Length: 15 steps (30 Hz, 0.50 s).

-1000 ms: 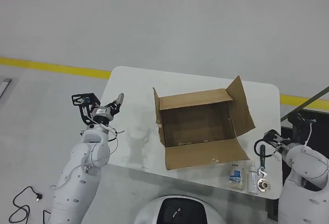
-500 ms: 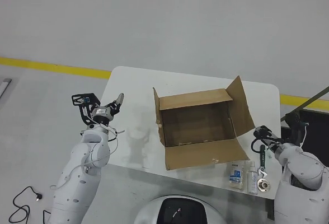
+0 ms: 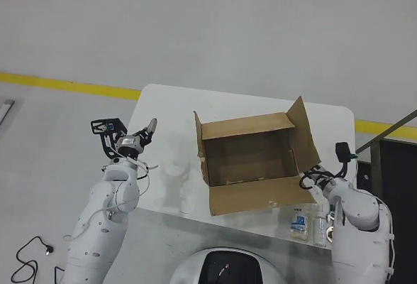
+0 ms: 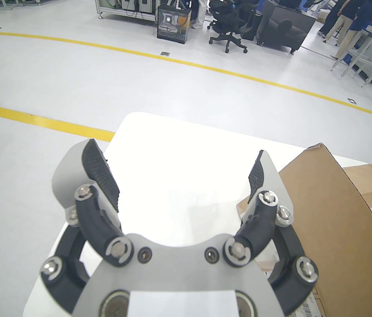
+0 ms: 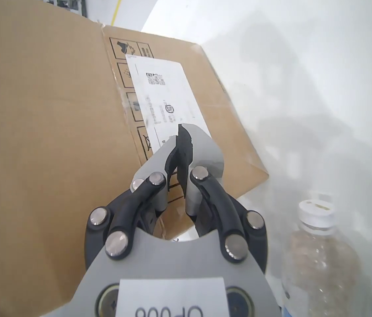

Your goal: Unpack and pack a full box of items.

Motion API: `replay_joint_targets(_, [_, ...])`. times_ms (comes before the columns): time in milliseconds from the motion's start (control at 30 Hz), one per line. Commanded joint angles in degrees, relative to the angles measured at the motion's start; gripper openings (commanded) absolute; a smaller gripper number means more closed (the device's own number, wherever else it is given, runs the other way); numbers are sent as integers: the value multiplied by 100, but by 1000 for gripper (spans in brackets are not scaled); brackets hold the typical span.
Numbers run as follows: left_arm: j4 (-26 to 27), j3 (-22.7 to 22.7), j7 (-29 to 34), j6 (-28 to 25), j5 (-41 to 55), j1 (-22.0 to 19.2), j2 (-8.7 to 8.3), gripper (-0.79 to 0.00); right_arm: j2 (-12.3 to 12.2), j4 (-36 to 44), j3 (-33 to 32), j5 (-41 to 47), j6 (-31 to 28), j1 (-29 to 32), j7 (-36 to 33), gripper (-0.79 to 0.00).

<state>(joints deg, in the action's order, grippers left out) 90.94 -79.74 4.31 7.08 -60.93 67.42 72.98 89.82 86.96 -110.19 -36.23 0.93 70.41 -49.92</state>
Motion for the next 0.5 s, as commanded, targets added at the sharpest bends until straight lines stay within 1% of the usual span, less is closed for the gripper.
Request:
replay_joint_targets(0, [0,0,0,0,0,0,0,0,-13,-165,140,67,-53,-39,50,-785])
replay_joint_targets(233, [0,0,0,0,0,0,0,0,-48,-322,578,259,-102,-8,47,-785])
replay_joint_targets(467, [0,0,0,0,0,0,0,0,-64,-125,1064,411,-51,163,54,-785])
